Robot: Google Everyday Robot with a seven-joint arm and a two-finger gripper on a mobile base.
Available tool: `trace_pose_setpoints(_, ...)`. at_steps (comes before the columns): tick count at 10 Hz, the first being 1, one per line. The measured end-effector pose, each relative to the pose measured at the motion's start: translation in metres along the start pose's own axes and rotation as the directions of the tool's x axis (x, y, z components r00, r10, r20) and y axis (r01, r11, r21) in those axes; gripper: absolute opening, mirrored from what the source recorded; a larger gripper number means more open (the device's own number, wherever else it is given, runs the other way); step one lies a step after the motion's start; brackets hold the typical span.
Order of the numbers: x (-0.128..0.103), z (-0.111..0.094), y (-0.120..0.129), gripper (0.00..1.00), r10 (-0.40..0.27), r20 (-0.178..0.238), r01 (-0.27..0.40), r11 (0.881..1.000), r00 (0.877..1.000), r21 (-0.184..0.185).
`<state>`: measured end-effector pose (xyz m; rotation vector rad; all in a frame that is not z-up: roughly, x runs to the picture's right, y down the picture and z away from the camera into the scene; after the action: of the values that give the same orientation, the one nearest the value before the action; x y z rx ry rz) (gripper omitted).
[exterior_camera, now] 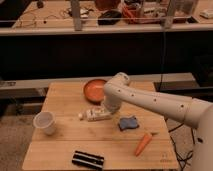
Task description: Place the bottle in the ceramic bowl
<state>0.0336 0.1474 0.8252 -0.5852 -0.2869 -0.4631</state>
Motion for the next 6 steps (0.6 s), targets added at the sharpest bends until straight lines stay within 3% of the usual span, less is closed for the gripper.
trace_pose_setpoints(6, 0.0, 0.029, -0.004, 0.8, -0.008, 0.029, 0.009, 1.0, 1.0, -0.016)
